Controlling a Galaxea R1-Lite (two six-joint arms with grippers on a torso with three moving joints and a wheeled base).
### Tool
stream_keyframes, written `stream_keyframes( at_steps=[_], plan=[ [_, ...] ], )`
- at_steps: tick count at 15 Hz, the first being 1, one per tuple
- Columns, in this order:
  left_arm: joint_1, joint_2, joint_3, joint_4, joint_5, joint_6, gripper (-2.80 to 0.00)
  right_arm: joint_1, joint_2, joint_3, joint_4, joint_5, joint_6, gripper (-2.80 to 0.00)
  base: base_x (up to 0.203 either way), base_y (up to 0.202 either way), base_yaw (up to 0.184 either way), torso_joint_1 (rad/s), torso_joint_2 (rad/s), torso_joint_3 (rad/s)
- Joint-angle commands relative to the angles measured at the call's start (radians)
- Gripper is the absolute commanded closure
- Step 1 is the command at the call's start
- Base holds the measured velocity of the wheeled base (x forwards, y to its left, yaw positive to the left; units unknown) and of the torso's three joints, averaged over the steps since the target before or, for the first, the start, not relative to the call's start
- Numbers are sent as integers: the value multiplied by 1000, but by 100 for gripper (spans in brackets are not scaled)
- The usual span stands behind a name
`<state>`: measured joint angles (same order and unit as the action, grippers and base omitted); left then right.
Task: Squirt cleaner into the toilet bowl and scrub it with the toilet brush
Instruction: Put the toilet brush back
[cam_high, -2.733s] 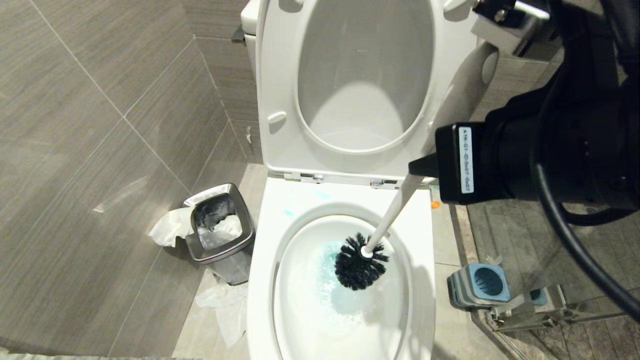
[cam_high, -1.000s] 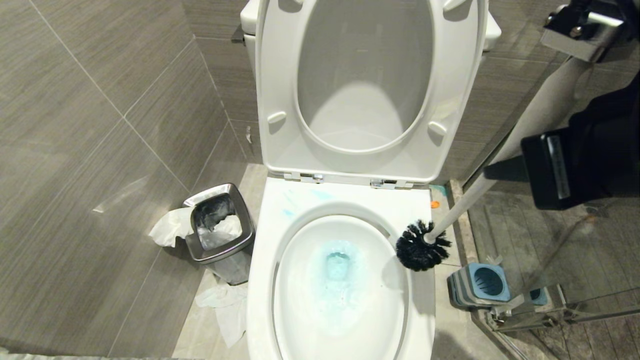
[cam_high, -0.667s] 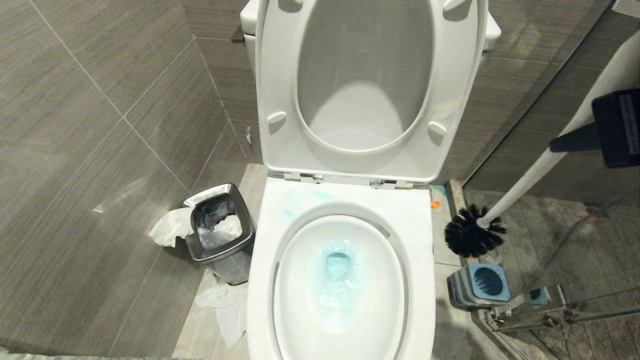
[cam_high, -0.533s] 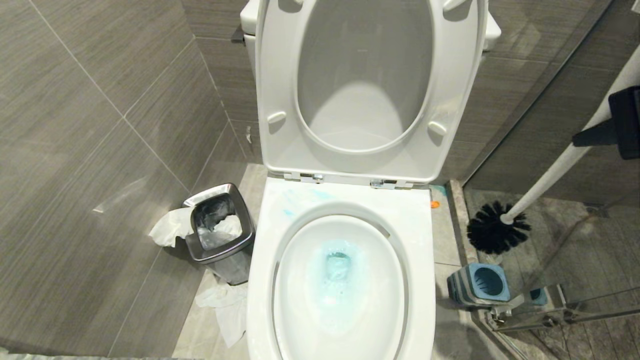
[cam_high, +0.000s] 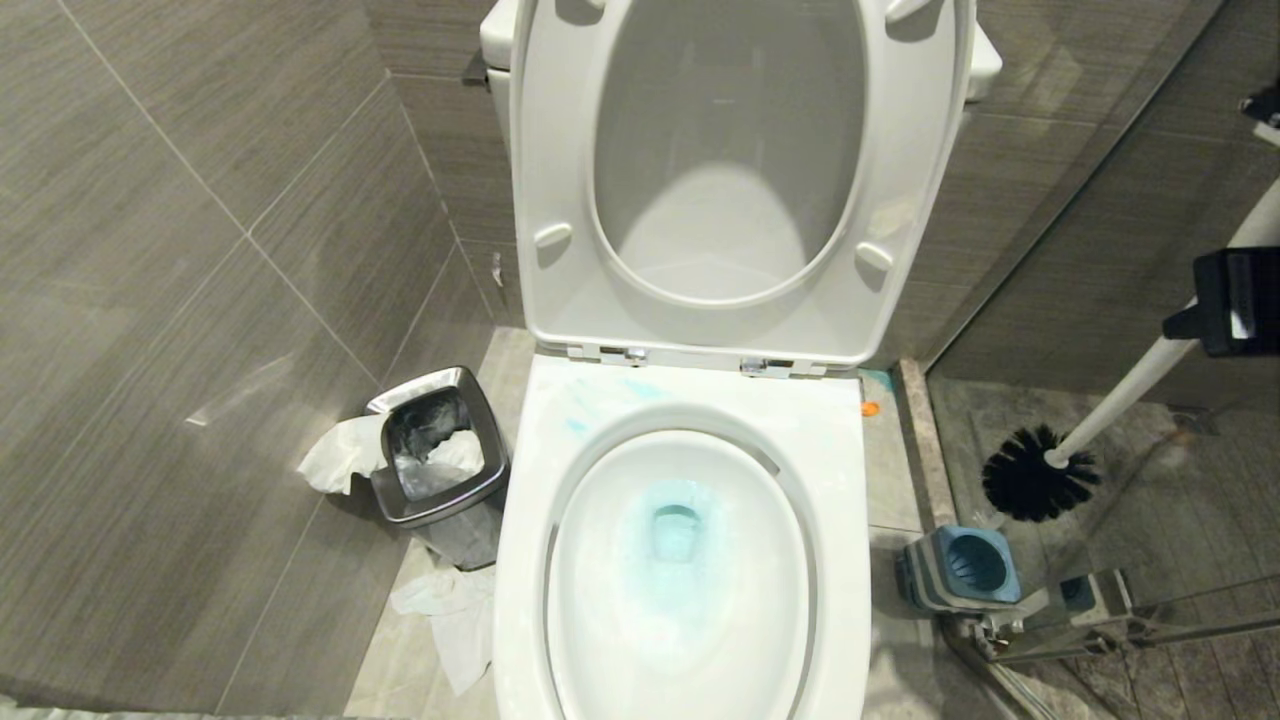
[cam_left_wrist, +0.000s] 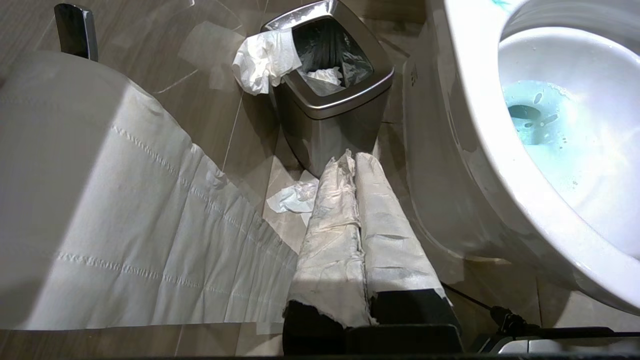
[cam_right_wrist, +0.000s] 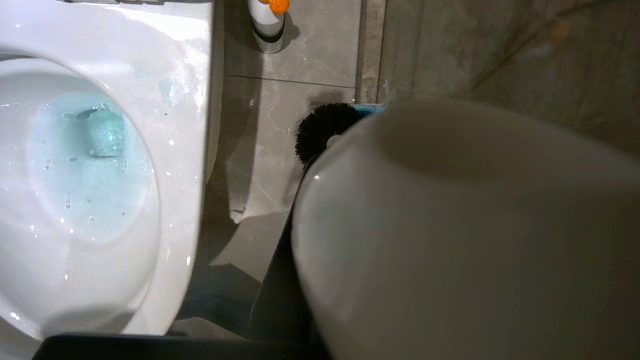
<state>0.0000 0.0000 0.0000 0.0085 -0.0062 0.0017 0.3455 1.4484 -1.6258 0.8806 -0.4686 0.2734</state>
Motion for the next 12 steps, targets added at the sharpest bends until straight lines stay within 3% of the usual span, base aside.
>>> stream_keyframes(
  at_steps=[1, 4, 8, 12],
  plan=[
    [0, 2, 3, 1, 0, 0, 0, -49, -49, 198, -168, 39, 2, 0, 0, 0, 0, 0, 0, 0],
    [0, 2, 3, 1, 0, 0, 0, -126, -85, 426, -411, 125, 18, 0, 0, 0, 0, 0, 0, 0],
    [0, 2, 3, 0, 0, 0, 0, -307, -97, 639, -671, 283, 40, 0, 0, 0, 0, 0, 0, 0],
    [0, 0, 2, 0, 0, 0, 0, -380, -101, 703, -719, 351, 43, 0, 0, 0, 0, 0, 0, 0]
  ],
)
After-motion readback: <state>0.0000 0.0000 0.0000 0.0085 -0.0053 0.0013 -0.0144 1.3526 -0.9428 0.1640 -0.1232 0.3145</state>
